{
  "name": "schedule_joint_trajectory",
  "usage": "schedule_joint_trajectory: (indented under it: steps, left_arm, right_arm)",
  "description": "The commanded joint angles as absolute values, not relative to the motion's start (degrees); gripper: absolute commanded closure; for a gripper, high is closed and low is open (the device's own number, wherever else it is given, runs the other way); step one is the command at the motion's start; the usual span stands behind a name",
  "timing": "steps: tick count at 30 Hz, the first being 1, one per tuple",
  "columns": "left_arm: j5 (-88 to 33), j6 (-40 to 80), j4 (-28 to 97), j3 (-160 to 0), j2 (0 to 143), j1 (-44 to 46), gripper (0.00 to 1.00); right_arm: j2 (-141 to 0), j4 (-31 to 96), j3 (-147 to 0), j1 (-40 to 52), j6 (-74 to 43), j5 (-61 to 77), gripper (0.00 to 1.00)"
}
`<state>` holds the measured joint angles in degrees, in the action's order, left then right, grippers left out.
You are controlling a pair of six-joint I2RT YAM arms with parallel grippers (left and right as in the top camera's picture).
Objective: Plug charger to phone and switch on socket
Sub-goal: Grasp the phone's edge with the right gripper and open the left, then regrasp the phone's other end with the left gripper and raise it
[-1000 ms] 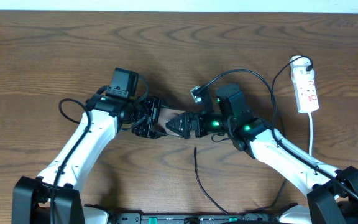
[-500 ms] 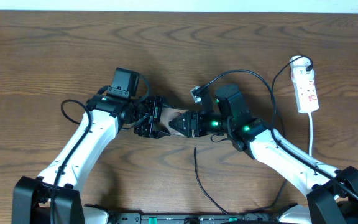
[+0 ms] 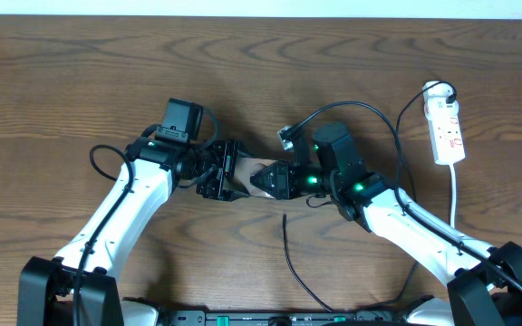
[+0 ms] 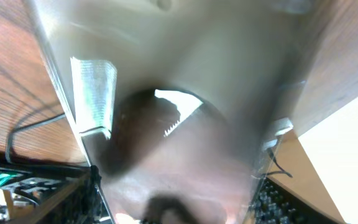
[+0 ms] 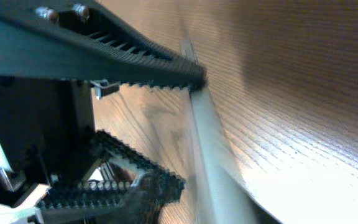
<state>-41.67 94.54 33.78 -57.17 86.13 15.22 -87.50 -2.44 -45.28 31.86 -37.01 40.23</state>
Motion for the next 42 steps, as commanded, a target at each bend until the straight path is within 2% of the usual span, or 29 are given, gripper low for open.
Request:
schedule_joint_trajectory:
  steps: [1, 6, 20, 21, 22, 25, 28, 36, 42]
  left_arm:
    - [-43.51, 95.24, 33.45, -57.45, 84.86, 15.35, 0.93]
    - [-43.51, 95.22, 33.45, -57.45, 84.86, 15.35, 0.93]
    - [-43.46, 94.67, 32.47, -57.45, 84.86, 15.33, 0.93]
    - [-43.51, 94.24, 31.94, -57.45, 84.86, 15.29, 0.91]
    - [-43.48, 94.11, 31.73, -57.45, 84.86, 15.25, 0.83]
    - [-43.55, 93.49, 31.66, -57.45, 84.86, 14.79, 0.48]
    - [-44.42, 91.46, 30.76, -57.47, 84.84, 13.85, 0.28]
    - [-49.12, 86.61, 30.68, -57.47, 84.75, 10.31, 0.12]
    - [-54.08, 79.68, 26.89, -57.47, 84.53, 8.60, 0.11]
  right_arm:
    - [-87.70, -2.59, -46.11, 32.36, -36.82, 40.58, 0.84]
    - [-87.70, -2.59, -46.13, 32.36, -36.84, 40.60, 0.99]
    - [-87.70, -2.57, -46.13, 32.34, -37.28, 40.60, 0.99]
    - [-87.70, -2.59, -46.13, 32.32, -37.28, 40.60, 0.99]
    - [-87.70, -2.59, -46.13, 32.29, -37.28, 40.58, 0.99]
    - [-87.70, -2.59, -46.13, 32.29, -37.28, 40.58, 0.99]
    - [-87.70, -2.59, -46.13, 32.29, -37.26, 40.56, 0.99]
    - [-87.70, -2.63, -46.13, 31.86, -37.26, 39.29, 0.99]
    - [-87.70, -2.68, -46.13, 29.47, -37.93, 39.27, 0.99]
